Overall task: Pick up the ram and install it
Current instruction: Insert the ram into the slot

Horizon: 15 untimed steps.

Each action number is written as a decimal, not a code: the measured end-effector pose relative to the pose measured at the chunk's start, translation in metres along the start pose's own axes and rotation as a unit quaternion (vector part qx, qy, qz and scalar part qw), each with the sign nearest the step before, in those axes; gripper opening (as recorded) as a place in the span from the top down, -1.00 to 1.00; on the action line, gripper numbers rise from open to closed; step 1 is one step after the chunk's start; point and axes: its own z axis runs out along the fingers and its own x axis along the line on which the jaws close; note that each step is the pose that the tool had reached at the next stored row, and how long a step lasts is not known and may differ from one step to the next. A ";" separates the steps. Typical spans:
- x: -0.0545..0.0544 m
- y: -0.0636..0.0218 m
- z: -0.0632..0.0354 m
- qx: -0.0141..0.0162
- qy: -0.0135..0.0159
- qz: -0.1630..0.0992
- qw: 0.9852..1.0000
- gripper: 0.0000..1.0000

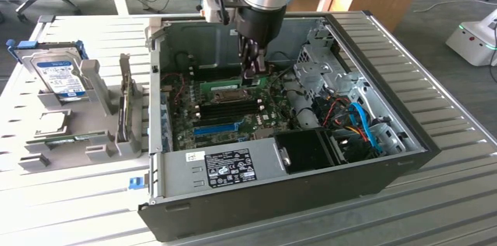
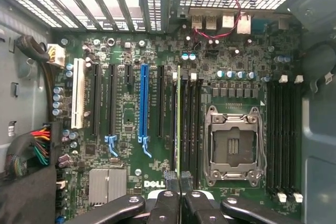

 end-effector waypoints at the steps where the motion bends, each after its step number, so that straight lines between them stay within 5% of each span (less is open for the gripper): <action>1: 0.000 -0.0001 0.0008 0.000 0.000 0.000 1.000 0.76; 15: 0.001 -0.0007 0.0148 0.001 0.000 0.000 1.000 0.76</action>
